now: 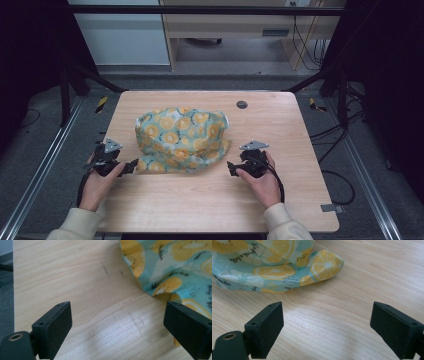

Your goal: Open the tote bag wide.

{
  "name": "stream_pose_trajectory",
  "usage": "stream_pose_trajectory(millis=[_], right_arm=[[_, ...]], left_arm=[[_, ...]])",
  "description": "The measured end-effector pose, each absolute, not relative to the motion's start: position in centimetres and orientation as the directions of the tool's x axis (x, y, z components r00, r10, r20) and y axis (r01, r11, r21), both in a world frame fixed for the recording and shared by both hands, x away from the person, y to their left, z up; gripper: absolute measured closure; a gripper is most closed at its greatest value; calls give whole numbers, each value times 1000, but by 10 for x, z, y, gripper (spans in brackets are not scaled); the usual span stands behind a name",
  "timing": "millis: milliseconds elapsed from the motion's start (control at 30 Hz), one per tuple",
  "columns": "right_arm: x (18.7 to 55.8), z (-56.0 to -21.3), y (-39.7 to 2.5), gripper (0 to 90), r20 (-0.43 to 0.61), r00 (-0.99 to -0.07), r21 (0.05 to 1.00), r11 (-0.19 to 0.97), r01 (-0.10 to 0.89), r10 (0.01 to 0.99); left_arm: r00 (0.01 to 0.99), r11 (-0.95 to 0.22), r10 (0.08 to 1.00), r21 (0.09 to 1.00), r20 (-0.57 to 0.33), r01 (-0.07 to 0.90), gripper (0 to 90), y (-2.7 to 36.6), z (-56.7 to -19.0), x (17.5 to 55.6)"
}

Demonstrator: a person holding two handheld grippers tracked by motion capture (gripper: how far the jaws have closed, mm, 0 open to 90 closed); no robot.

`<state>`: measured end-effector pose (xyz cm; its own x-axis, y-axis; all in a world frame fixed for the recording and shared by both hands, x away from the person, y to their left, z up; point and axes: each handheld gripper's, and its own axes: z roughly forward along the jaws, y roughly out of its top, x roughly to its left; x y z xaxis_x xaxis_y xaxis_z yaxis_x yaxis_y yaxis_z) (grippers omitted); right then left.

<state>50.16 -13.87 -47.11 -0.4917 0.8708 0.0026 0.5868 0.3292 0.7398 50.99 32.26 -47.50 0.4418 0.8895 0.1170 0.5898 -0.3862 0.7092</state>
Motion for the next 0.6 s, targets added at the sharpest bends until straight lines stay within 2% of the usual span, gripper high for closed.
stream_pose_trajectory(millis=[167,333,600], right_arm=[[504,-463,-139,150,14,-494,755,314,575,870],[509,-446,-134,237,-2,-513,769,329,548,858],[523,-421,-130,307,-20,-541,775,355,523,841]], left_arm=[[425,-372,898,713,114,594,81,325,-475,510],[406,-361,907,705,113,611,82,329,-477,511],[397,-357,911,701,114,617,85,330,-477,512]])
